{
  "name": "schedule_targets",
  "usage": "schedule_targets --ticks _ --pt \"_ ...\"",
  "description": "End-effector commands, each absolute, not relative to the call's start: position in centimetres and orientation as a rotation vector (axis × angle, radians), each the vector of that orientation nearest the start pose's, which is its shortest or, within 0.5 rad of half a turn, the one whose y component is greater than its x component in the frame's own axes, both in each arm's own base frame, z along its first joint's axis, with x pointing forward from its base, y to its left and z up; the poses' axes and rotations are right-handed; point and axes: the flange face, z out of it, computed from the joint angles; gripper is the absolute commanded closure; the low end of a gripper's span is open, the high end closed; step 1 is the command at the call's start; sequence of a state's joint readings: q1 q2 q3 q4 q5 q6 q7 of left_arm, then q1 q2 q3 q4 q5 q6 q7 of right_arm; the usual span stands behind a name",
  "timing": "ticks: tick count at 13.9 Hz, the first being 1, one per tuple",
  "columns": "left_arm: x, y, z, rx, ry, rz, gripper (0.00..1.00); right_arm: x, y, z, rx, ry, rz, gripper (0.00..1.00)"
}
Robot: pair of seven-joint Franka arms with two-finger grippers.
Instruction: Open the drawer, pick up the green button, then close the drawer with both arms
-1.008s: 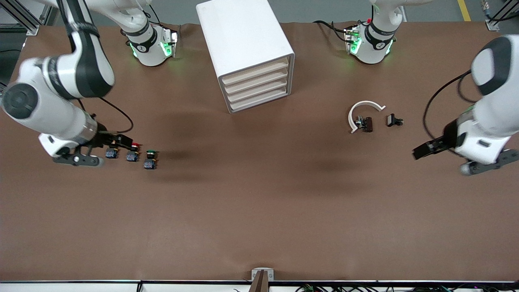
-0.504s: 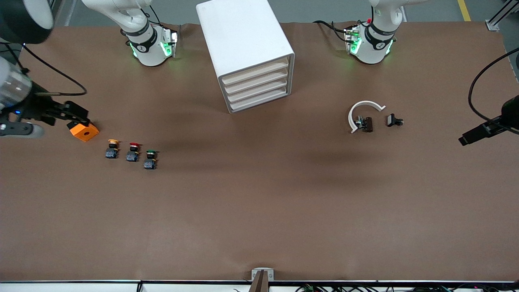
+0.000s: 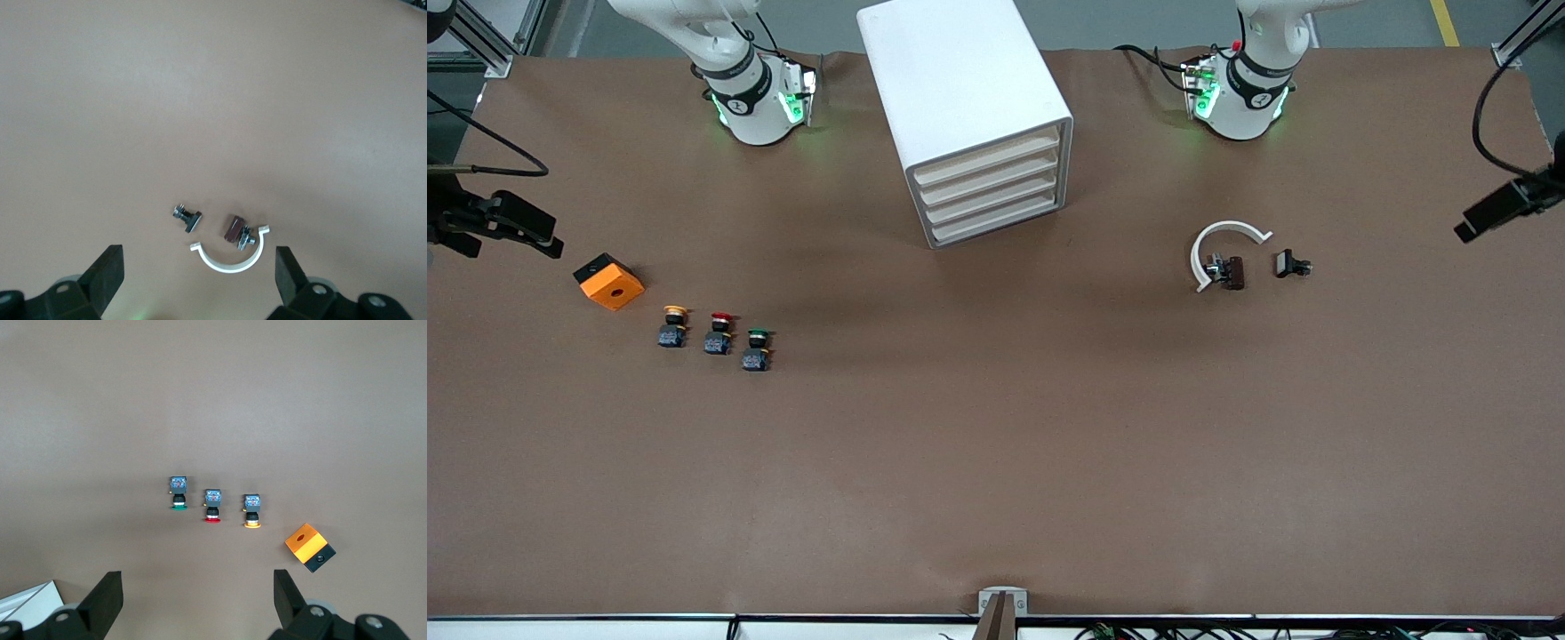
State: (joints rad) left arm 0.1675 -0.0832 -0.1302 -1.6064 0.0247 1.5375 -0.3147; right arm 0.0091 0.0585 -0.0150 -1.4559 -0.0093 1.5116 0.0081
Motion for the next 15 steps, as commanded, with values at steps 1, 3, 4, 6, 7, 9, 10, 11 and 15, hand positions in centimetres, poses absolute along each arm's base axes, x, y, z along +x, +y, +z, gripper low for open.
schedule_targets --ticks 1,3,4,6,7,9,10,11,15 --pt "49.9 1.4 64.7 -3.072 -0.4 -0.028 0.0 57.2 -0.2 64.3 -3.157 0.004 0.012 0.0" --pt "49.2 0.5 64.1 -3.074 -0.327 -0.013 0.0 57.2 -0.5 64.3 -3.158 0.012 0.01 0.0" --pt "49.3 -0.2 63.9 -3.072 -0.294 -0.008 0.0 57.2 -0.8 64.3 -3.158 0.019 0.01 0.0" --pt "49.7 -2.5 63.1 -3.059 -0.241 0.012 0.0 57.2 -1.0 64.8 -3.168 0.023 -0.005 0.0" --pt "49.9 -2.5 63.0 -3.059 -0.243 0.012 0.0 57.2 -1.0 65.3 -3.163 0.025 -0.024 0.0" --pt "50.2 -2.4 63.3 -3.062 -0.24 0.005 0.0 57.2 -1.1 65.4 -3.16 0.027 -0.026 0.0" --pt "51.0 -2.7 63.4 -3.068 -0.232 0.002 0.0 57.2 -1.1 65.4 -3.16 0.024 -0.026 0.0" --pt "51.8 -2.6 63.6 -3.072 -0.232 0.014 0.0 57.2 -1.1 65.4 -3.16 0.027 -0.026 0.0" --pt "52.1 -2.4 64.2 -3.075 -0.245 0.026 0.0 57.3 -1.1 65.3 -3.16 0.029 -0.024 0.0"
